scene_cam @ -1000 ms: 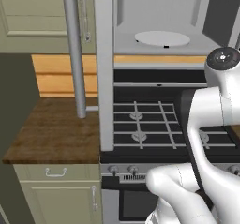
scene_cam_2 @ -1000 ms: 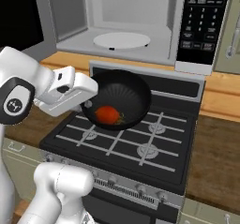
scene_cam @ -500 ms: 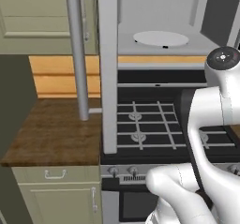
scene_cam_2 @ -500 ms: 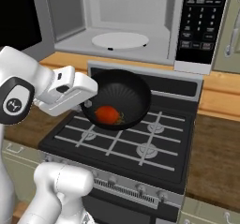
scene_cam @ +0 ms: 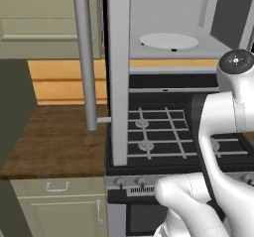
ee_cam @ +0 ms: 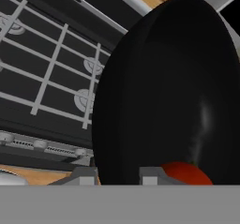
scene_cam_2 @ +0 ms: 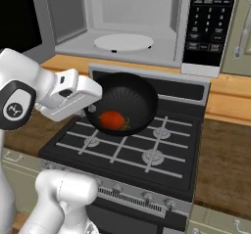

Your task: Pick the tomato from the sink and place it in the bowl. Then pick the bowl and place it in the microwave. Then close the microwave door and press the start button.

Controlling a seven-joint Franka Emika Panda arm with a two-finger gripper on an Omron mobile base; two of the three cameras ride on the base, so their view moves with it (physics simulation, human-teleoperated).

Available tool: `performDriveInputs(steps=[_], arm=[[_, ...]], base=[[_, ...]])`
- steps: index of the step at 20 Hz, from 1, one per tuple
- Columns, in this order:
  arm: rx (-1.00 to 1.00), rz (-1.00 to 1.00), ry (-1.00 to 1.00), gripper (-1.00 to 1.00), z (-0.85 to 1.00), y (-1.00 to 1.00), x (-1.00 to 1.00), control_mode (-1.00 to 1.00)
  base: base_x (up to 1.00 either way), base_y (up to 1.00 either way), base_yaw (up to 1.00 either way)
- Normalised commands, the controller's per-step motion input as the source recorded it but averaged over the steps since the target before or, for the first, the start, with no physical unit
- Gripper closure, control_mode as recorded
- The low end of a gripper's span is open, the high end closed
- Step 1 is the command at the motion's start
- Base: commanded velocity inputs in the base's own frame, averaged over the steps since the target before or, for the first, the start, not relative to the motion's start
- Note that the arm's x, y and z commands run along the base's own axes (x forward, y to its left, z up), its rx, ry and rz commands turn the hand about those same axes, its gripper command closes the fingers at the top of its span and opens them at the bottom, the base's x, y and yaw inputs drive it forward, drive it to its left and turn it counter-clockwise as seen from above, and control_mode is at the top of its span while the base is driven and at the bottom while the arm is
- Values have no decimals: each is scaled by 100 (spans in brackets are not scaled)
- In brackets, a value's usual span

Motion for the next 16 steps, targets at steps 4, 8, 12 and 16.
performDriveInputs(steps=[4, 8, 12, 16], arm=[[0, 0, 0, 100, 0, 0, 0, 100], [0, 0, 0, 100, 0, 0, 0, 100], [0, 0, 0, 100, 0, 0, 0, 100], [0, 0, 0, 100, 0, 0, 0, 100]], base=[[67, -4, -5], [48, 0, -7], [56, 0, -13], [67, 0, -14]])
